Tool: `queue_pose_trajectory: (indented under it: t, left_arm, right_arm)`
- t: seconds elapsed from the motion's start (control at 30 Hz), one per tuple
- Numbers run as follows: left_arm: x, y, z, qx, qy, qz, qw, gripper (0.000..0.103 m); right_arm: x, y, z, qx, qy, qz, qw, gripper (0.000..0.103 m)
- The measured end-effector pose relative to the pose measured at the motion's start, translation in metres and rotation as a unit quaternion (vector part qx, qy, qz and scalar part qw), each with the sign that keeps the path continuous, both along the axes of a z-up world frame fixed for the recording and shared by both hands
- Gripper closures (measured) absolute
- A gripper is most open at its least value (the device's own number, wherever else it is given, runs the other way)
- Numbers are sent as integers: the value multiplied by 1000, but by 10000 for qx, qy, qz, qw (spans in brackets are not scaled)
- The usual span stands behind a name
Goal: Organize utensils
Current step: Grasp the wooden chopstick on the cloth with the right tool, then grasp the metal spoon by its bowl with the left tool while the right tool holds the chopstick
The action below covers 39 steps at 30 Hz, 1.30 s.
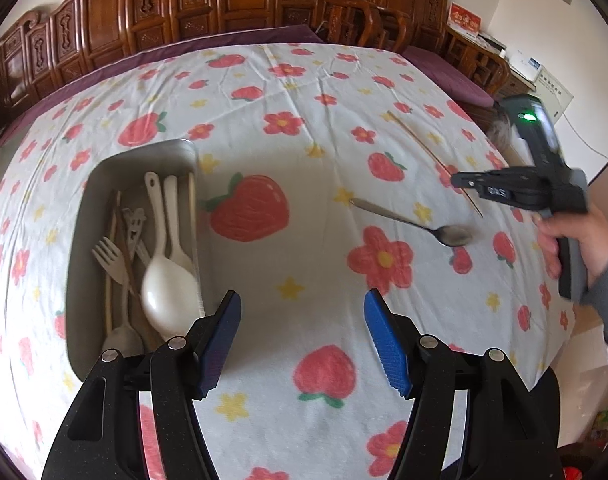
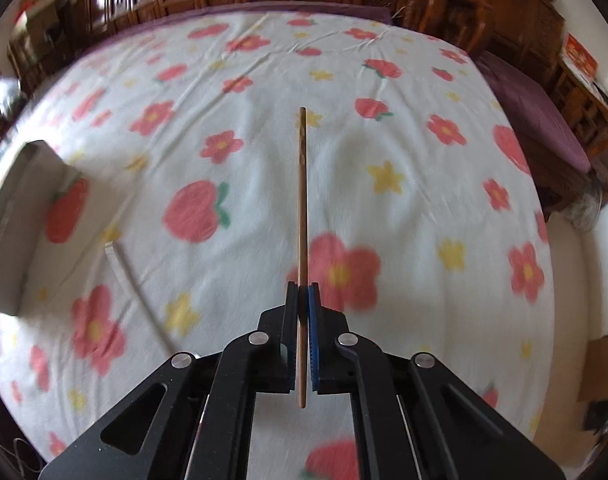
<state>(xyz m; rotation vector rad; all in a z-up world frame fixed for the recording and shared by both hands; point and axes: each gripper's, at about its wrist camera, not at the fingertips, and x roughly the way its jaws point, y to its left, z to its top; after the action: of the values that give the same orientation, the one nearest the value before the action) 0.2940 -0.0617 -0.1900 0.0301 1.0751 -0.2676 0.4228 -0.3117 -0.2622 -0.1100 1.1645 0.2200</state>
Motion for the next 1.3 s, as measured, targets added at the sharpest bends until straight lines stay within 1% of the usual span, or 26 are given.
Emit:
queue_pose_trajectory:
  t: [0.17,0.3,0.4,0.53,0.67,0.83,1.07,1.2,1.3]
  left_arm:
    - [0,-19,-5,-37,30,-121,9999,42]
    - [4,-39,-11,-75,102,-198,9997,42]
    - [9,-56,-16,-87,164,-252,9995,42]
    - [18,-77,-22,-87,265,-284,9992,42]
    - [27,-95,-28,-107,380,-270,9989,42]
    - [41,-117,-35,-173,513,-201,9983,42]
    - [64,-147,-48,-293,817,-35,9962,42]
    - [78,-156,-58,-276,995,207,9944,42]
    - [87,-156,-63,-232,1031,390,9936,43]
  right_arm:
    - [-59,-14,15,303,-181,-308,9989,97]
    - [-102,-24,22,520,-292,-590,9965,97]
    - [-125,-29,25,604,-381,-753,9946,97]
    - [-143,-33,25,640,-467,-851,9932,97]
    - [-149,-40,27,750,-542,-918,9915,97]
    - [-149,-43,29,745,-618,-873,9915,97]
    - [-145,-48,27,752,-580,-843,9919,97]
    - [-146,-48,26,605,-591,-825,9930,97]
    - [-146,-52,28,589,-620,-850,9927,97]
